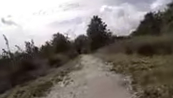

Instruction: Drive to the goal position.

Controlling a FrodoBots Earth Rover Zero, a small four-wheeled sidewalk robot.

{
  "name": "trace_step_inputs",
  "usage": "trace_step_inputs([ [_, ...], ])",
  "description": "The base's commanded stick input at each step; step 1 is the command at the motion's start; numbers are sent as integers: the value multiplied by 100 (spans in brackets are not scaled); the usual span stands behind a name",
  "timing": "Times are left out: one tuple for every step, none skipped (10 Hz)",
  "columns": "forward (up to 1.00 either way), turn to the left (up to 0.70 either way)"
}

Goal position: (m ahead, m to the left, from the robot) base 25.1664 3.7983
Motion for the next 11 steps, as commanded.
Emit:
trace_step_inputs([
  [70,0],
  [70,0],
  [70,0],
  [70,0],
  [70,0],
  [70,0],
  [70,0],
  [70,0],
  [70,0],
  [70,0],
  [70,0],
])
